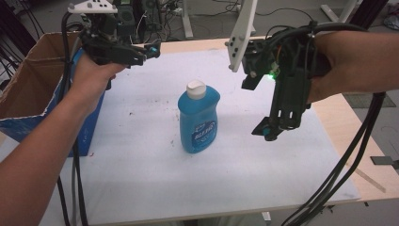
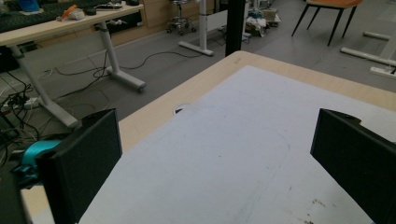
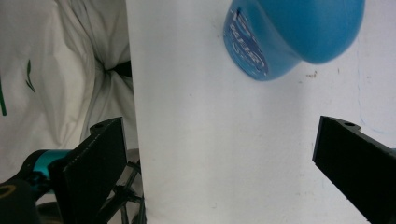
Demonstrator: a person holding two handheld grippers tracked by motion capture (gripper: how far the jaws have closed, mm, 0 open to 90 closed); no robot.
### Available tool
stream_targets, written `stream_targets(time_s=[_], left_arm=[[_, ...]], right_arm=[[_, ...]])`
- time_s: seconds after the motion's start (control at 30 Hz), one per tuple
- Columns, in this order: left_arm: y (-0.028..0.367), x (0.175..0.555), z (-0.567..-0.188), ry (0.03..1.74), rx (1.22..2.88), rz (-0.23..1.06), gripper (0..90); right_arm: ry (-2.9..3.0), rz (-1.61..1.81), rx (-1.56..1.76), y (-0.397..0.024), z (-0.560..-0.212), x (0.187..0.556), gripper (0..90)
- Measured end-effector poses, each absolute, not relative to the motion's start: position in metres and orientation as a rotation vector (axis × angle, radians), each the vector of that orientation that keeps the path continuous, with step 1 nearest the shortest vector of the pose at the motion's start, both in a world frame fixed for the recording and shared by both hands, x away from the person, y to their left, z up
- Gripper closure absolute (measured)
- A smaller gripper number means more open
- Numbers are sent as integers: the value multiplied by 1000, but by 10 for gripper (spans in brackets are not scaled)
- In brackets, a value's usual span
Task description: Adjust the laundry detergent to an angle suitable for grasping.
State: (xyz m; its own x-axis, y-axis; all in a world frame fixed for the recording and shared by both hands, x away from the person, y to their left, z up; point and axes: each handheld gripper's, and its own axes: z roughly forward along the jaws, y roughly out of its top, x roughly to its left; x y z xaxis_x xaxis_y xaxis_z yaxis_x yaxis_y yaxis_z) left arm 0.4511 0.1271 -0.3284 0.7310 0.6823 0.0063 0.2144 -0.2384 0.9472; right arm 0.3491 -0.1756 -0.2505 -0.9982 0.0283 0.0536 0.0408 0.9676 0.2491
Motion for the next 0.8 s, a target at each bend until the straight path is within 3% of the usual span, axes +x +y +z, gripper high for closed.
stream_targets(time_s=[0.8], left_arm=[[128,399,-361,646,1706,472,19]], right_arm=[[-3064,-398,-164,-215,-264,369,23]])
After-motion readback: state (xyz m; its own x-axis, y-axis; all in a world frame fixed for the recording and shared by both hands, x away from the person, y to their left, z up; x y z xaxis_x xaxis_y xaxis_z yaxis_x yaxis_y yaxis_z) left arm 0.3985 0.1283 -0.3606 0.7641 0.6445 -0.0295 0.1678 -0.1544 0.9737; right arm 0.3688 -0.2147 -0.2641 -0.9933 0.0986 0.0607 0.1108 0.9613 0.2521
